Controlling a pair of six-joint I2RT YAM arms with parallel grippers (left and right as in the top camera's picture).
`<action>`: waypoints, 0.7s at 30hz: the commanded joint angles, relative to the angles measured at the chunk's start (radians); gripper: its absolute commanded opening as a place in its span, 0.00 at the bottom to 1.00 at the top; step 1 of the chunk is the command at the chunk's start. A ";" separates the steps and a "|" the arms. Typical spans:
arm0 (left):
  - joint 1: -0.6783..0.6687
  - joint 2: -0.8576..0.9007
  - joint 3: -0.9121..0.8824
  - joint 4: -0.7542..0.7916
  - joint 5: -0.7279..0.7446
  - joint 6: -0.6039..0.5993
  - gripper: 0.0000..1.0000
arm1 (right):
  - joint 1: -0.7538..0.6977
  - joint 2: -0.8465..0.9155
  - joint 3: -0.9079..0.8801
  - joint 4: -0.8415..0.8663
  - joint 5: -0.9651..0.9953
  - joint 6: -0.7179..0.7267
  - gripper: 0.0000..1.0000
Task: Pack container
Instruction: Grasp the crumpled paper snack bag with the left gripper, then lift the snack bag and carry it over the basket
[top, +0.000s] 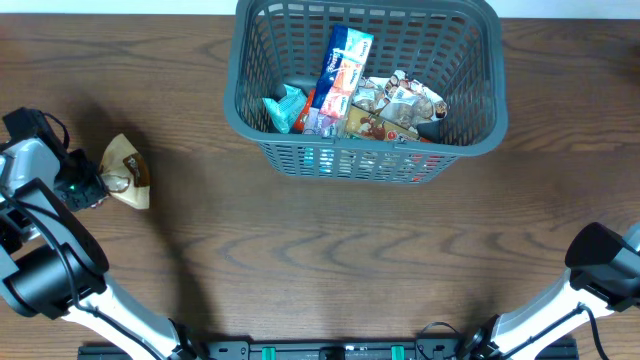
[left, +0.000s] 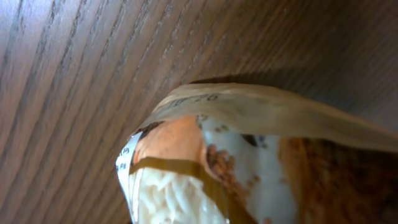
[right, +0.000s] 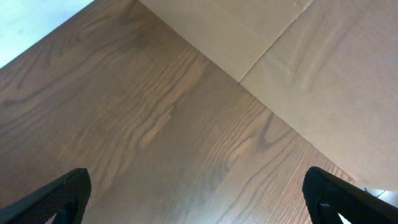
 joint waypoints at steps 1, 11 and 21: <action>0.009 0.023 -0.022 0.001 -0.023 0.011 0.06 | -0.007 0.009 -0.005 -0.002 0.003 0.010 0.99; -0.013 -0.039 -0.014 0.068 0.093 0.327 0.06 | -0.007 0.009 -0.005 -0.002 0.003 0.010 0.99; -0.168 -0.476 0.063 0.140 0.090 0.681 0.06 | -0.007 0.009 -0.005 -0.002 0.003 0.010 0.99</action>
